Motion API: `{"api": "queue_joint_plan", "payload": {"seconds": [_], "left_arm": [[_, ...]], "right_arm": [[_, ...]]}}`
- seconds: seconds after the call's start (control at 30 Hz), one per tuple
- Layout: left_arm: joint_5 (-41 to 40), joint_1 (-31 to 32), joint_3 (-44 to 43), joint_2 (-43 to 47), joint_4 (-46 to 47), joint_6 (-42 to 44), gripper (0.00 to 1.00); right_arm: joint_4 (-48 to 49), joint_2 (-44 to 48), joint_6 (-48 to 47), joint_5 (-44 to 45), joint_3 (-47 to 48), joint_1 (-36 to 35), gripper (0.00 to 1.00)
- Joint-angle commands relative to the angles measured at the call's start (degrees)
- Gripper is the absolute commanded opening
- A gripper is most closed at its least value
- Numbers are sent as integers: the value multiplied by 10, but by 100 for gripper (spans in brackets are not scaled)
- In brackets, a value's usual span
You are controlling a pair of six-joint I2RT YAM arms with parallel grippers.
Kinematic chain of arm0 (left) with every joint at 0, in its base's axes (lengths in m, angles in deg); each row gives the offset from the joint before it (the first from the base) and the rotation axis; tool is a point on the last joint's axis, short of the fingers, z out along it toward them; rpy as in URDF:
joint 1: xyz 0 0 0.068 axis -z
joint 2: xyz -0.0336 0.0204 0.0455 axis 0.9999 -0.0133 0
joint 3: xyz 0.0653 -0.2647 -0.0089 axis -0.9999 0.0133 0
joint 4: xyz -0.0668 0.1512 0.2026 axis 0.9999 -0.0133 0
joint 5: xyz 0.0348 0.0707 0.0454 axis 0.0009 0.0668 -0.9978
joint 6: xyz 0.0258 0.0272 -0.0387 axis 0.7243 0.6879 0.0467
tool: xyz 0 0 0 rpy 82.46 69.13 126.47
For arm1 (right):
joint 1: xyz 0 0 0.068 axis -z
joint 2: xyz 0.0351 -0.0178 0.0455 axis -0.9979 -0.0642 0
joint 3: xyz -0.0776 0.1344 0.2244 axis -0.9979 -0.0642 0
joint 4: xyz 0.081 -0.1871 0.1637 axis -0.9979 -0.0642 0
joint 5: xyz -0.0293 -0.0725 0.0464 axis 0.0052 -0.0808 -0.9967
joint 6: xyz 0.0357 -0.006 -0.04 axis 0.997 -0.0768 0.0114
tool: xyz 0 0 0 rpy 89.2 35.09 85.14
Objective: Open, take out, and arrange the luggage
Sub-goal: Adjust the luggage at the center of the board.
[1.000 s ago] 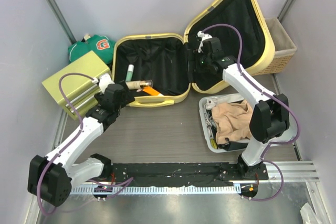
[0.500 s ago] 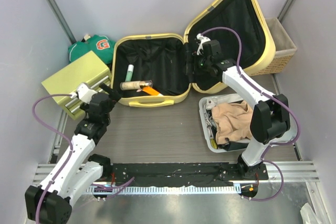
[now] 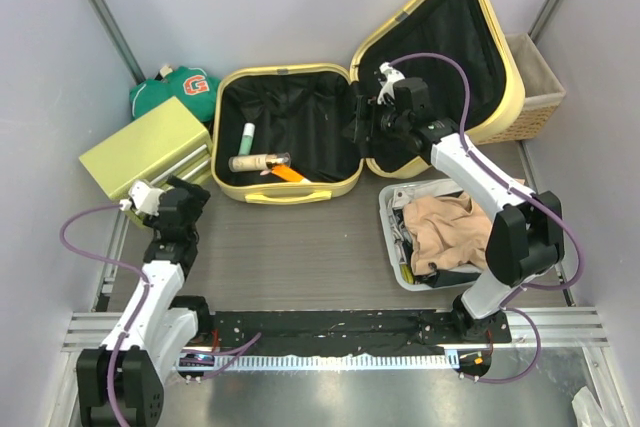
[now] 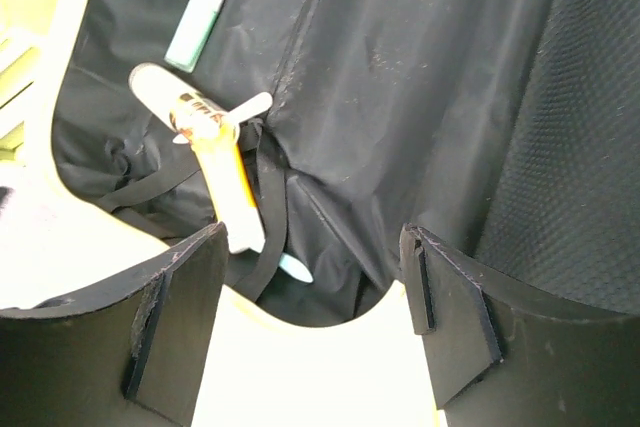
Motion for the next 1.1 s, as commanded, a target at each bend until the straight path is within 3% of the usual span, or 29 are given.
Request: {"api": "queue_joint_plan", "payload": {"seconds": [0.0, 0.17, 0.3, 0.57, 0.77, 1.07], "left_arm": [[-49, -3, 99, 28, 190, -93, 76], [-104, -3, 171, 20, 303, -129, 70], [-126, -3, 202, -34, 454, -106, 70], [-49, -45, 209, -276, 771, -77, 71], [-9, -56, 188, -380, 909, -63, 67], [-3, -76, 172, -424, 926, -42, 68]], "right_arm": [[33, 28, 15, -26, -11, 0, 77], [43, 39, 17, -29, -25, 0, 77], [43, 42, 11, -30, -25, 0, 77], [38, 41, 4, -34, -24, 1, 77], [30, 41, -7, -24, -19, 1, 77], [22, 25, -9, -23, -7, 1, 77]]}}
